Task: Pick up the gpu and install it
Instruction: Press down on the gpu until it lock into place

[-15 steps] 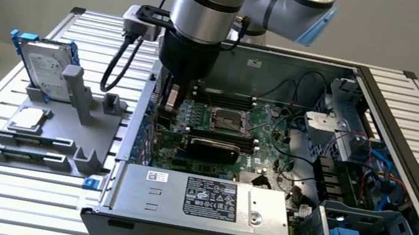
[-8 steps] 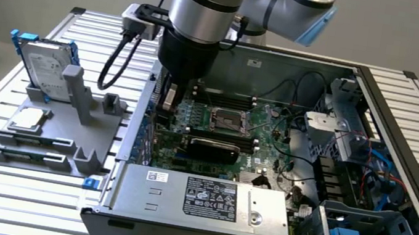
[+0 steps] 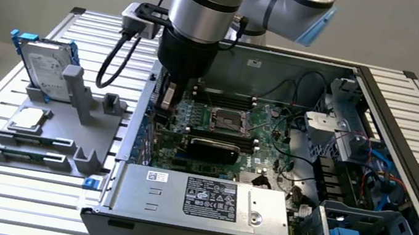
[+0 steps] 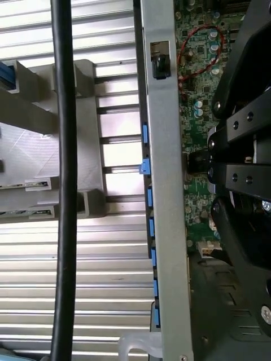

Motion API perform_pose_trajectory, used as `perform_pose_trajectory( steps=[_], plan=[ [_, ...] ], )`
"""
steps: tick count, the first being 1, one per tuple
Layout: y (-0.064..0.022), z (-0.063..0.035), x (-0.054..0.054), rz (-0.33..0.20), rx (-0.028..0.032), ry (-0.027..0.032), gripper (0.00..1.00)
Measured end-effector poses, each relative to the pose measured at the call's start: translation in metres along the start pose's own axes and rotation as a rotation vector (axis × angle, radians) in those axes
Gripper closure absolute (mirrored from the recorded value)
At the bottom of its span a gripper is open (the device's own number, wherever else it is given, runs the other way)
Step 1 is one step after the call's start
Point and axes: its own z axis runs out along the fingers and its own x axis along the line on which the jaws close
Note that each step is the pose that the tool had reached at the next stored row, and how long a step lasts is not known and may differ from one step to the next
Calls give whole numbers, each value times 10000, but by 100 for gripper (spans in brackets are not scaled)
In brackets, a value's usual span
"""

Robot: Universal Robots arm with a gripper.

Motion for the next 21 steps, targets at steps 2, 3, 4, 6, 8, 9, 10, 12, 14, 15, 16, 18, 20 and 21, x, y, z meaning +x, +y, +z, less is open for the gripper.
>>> perform_pose_trajectory(
  steps=[2,3,4,6,8,9,10,12,14,15,16,18,20,21],
  plan=[
    [0,-1,-4,46,-14,-5,89],
    [1,-2,-8,69,-17,-10,89],
    [2,-2,-12,94,-19,-16,89],
    [2,-3,-19,142,-23,-26,89],
    [2,-3,-21,191,-29,-38,89],
    [3,-2,-21,212,-36,-42,89],
    [3,-3,-22,230,-44,-46,89],
    [3,-8,-22,258,-65,-51,89],
    [6,-18,-21,282,-85,-52,89],
    [7,-22,-21,293,-94,-55,89],
    [8,-25,-21,304,-104,-57,89],
    [8,-29,-20,324,-120,-62,89],
    [9,-31,-20,351,-135,-66,89],
    [9,-31,-20,366,-144,-68,89]
  ],
)
